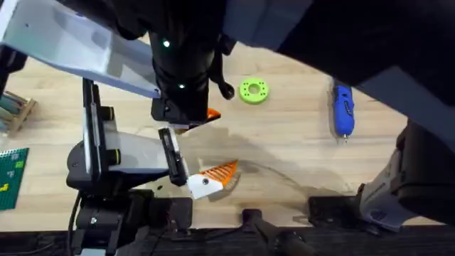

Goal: Pick up the gripper from the table and insert it into the empty holder that is missing its gripper. Then pick up a screw, insert it into the mounting hole, and use the screwdriver to tighten it. Finally, clean up the table by picking up the vegetable and placing it into the bucket.

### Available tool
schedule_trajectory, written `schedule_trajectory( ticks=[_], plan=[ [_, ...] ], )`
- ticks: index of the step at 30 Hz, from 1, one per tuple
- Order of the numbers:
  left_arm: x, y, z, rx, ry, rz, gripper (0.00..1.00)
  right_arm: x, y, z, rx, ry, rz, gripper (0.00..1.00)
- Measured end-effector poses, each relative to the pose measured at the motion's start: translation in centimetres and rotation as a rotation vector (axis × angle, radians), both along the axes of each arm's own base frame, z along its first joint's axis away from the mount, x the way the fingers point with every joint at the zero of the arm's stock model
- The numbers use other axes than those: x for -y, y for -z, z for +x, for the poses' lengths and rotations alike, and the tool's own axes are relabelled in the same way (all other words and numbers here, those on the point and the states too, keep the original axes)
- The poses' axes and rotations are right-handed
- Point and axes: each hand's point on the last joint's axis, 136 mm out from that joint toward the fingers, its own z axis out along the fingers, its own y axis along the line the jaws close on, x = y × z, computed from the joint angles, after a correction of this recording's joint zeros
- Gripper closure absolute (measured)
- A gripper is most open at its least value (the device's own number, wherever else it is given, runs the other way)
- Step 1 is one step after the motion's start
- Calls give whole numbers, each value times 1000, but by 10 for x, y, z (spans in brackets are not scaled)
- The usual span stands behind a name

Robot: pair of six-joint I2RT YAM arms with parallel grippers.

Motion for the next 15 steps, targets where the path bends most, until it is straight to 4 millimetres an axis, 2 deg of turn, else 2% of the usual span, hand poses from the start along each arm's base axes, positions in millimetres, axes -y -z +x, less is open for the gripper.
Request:
schedule_trajectory(
  ticks=[8, 15],
  plan=[
    [0, 0, 0, 0, 0, 0, 19, 1, 1, 0, -3, 3, -4, 996],
    [0, 0, 0, -2, 0, 0, 19, 3, 11, -2, -15, 4, -28, 996]
  ],
)
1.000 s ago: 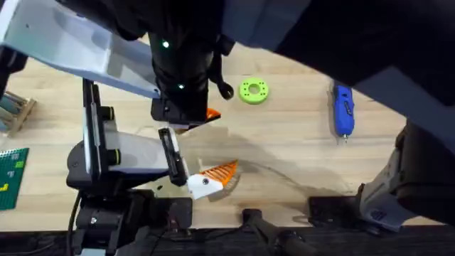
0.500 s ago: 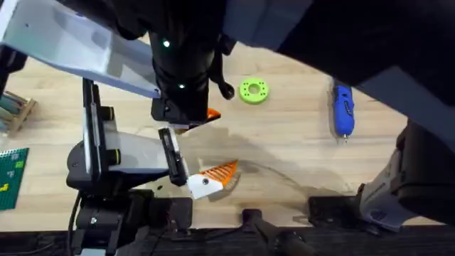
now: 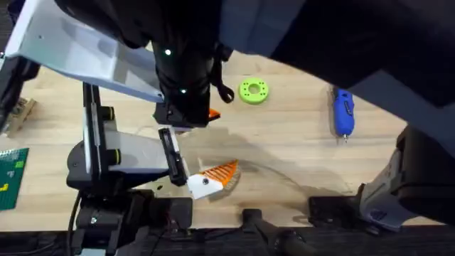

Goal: Pick up the gripper from the table and insert it into the empty holder that is missing its gripper. Then pick up a screw, insert it into the mounting hole, and use the screwdriver to tighten it. Finally, clean up the table by picking up the vegetable and placing it into the bucket.

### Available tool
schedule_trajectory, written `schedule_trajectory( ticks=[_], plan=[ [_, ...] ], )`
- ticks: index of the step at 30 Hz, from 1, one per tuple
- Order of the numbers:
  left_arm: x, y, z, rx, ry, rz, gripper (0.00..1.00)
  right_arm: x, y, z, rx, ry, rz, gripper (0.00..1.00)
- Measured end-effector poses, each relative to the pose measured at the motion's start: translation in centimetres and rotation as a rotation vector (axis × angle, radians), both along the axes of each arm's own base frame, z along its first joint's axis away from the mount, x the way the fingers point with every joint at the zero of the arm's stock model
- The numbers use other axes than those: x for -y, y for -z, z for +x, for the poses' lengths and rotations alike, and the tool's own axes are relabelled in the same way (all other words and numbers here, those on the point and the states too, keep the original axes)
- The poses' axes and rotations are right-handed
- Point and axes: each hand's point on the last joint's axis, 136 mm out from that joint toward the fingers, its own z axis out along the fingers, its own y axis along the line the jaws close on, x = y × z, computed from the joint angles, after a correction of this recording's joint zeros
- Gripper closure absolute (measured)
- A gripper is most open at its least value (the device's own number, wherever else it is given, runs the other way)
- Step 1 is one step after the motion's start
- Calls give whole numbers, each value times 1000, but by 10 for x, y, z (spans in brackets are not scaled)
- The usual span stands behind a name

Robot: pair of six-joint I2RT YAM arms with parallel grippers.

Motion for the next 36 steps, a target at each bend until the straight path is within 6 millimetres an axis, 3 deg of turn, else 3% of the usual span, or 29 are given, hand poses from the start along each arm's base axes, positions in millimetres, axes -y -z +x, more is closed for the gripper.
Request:
schedule_trajectory(
  ticks=[30, 33, 36],
  plan=[
    [0, 0, -1, -18, 3, -6, 19, -3, 8, -1, -19, 0, 4, 984],
    [0, 0, 0, -18, 2, -6, 19, -2, 9, -2, -28, 7, 4, 737],
    [0, 0, -1, -16, 3, -6, 19, -1, 10, -1, -31, 10, 0, 329]
  ],
)
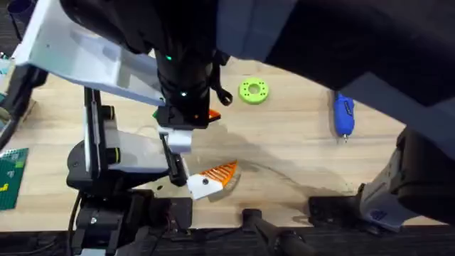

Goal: Pick up the gripper from the table and insert it into the empty holder that is missing its gripper. Then pick up a screw, insert it into the mounting hole, and use the screwdriver to tighten it. Finally, clean up the table by picking up the vegetable and placing it into the bucket.

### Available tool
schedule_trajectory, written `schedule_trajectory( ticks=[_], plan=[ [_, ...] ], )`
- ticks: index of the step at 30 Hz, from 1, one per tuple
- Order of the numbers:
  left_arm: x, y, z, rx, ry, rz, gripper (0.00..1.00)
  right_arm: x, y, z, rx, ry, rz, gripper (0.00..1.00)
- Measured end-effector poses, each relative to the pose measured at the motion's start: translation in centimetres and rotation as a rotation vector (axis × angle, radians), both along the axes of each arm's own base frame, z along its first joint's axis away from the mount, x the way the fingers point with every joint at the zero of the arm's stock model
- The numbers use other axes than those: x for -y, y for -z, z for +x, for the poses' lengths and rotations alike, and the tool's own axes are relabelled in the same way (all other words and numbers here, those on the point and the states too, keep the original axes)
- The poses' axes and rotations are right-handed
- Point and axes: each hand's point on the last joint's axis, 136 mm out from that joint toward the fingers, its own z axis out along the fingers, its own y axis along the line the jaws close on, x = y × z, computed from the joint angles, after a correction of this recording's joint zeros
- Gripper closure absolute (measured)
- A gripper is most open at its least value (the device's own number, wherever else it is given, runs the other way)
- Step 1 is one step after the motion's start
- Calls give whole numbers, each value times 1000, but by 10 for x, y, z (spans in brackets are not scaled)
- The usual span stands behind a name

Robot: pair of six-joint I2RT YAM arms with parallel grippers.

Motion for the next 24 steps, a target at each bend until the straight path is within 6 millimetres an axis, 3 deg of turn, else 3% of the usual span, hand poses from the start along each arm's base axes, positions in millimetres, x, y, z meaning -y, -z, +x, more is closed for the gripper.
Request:
schedule_trajectory(
  ticks=[2, 3, 14, 24],
  plan=[
    [0, 0, 0, 2, 0, 1, 19, 3, 1, 2, -2, 3, -6, 146],
    [0, 0, 0, 3, 0, 1, 19, 3, 1, 3, -2, 7, -5, 132],
    [0, 0, 0, 5, 0, 2, 19, 15, -17, 15, 21, 47, 40, 125],
    [0, 0, 0, 5, 0, 2, 19, 27, -27, 51, 48, 161, 95, 123]
  ],
)
